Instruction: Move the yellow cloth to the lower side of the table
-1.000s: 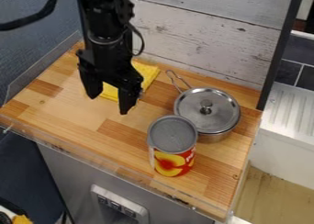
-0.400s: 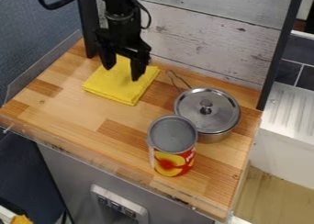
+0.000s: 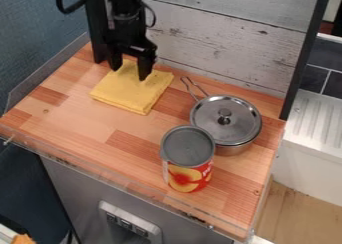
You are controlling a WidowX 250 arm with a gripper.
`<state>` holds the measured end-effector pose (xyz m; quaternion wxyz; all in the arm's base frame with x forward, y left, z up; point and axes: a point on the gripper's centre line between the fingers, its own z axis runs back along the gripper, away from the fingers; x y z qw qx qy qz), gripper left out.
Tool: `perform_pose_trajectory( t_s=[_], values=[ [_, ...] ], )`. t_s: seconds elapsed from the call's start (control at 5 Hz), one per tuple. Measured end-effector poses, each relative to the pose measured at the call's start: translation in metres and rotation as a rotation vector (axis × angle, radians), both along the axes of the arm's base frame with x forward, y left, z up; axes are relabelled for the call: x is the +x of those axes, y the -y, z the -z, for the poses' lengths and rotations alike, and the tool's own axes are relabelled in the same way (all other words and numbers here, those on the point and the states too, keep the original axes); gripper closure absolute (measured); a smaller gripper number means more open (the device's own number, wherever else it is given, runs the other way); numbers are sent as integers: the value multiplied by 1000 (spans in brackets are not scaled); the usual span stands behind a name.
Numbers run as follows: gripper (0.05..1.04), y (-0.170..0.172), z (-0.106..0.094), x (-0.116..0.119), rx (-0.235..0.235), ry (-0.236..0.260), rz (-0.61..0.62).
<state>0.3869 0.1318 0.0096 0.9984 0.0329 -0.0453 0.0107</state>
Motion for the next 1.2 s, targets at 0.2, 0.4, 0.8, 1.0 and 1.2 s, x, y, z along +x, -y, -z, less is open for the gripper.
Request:
perform_pose_trajectory(
  t_s=[0.2, 0.4, 0.8, 1.0, 1.2],
  values=[
    [82, -5, 11, 0, -9, -18, -10],
    [82, 0, 17, -6, -35, -26, 3],
    [84, 14, 19, -46, -8, -66, 64],
    [85, 21, 18, -72, -1, -86, 80],
    [84, 27, 18, -98, -4, -105, 85]
  ],
)
